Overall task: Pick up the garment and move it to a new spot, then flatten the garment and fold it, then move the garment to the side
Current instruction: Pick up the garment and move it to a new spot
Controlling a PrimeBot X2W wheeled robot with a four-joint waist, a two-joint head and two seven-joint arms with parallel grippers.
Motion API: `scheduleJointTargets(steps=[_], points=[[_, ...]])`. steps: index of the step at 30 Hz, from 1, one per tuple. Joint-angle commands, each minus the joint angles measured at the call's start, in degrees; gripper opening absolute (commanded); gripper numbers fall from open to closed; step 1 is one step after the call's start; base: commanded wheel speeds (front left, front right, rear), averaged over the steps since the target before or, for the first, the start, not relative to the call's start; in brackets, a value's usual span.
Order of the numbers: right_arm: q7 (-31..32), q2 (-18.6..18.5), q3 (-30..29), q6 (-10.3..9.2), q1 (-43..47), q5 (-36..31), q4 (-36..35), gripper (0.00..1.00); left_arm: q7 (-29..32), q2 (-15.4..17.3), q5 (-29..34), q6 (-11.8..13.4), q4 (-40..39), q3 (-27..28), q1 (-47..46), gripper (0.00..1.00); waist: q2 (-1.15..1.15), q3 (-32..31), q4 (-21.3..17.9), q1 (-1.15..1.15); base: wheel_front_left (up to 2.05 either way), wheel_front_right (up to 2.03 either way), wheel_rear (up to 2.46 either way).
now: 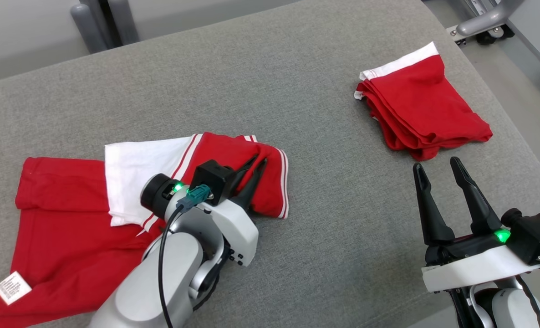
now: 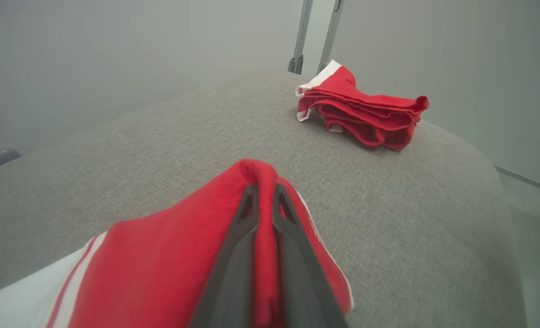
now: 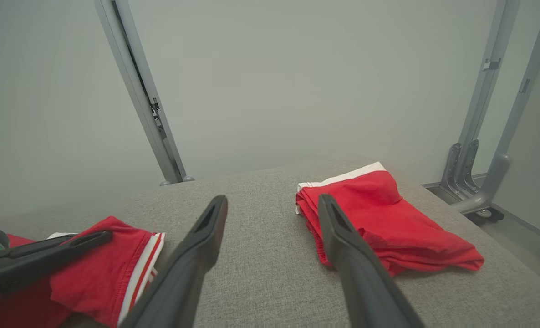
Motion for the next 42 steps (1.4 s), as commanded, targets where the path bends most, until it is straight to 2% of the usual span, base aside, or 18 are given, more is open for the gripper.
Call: scheduleJointTargets(steps=[1,2,3,4,7,12,20,27,32,37,42], points=[[-0.59,-0.19,-0.30,0.01,-0.56,0.21,0.51,1.00,-0.74,-0.37,0.05,-0.46,0.59,-0.11,-1.20,0.10,0.00,0.12,0.31,0.00,0.00,0.00,0.00],[-0.76,-0.18,-0.42,0.01,-0.66,0.28,0.61,1.00,-1.46,-0.80,0.09,-0.68,1.05,-0.32,-1.40,0.45,0.00,0.12,0.63,0.00,0.00,0.00,0.00],[-0.82,-0.20,-0.60,0.01,-0.75,0.30,0.81,1.00,-2.06,-1.13,0.18,-0.84,1.47,-0.49,-1.56,0.98,0.00,0.06,1.02,0.00,0.00,0.00,0.00],[-0.85,-0.20,-0.68,0.01,-0.85,0.34,1.02,1.00,-2.77,-1.50,-0.03,-0.91,1.61,-0.44,-1.54,1.00,0.00,-0.02,1.41,0.00,0.00,0.00,0.00],[-1.03,-0.22,-1.02,0.01,-1.08,0.03,1.33,1.00,-5.49,-1.98,-0.47,-1.18,1.07,-0.22,-0.54,1.00,0.00,-0.66,2.74,0.00,0.00,0.00,0.00],[-0.78,-0.23,-1.76,0.01,-1.21,-0.95,1.10,1.00,-10.39,-0.87,-1.31,0.80,-1.91,2.81,1.25,1.00,0.00,-1.53,5.52,0.00,0.00,0.00,0.00],[0.23,-0.23,-2.44,0.01,-1.10,-2.17,0.43,1.00,-13.72,4.31,-1.28,6.61,-8.29,11.71,3.53,1.00,0.00,-2.68,9.89,0.00,0.00,0.00,0.00],[0.92,-0.24,-2.73,0.01,-1.15,-2.83,0.60,1.00,-14.20,8.30,-2.40,9.82,-12.02,20.04,7.57,1.00,0.00,-3.57,12.63,0.00,0.00,0.00,0.00],[1.22,-0.25,-2.76,0.01,-1.02,-3.18,1.02,1.00,-14.29,9.75,-2.02,10.98,-14.81,24.38,10.93,1.00,0.00,-4.34,13.78,0.00,0.00,0.00,0.00],[1.88,-0.33,-3.12,0.01,0.08,-3.67,2.00,1.00,-14.26,11.21,-1.02,12.51,-19.91,29.34,18.37,1.00,0.00,-6.23,14.97,0.00,0.00,0.00,0.00],[2.56,-0.65,-3.39,0.01,1.37,-4.01,2.42,1.00,-14.27,12.66,-1.02,11.72,-21.83,30.59,23.60,1.00,0.00,-7.87,15.24,0.00,0.00,0.00,0.00]])
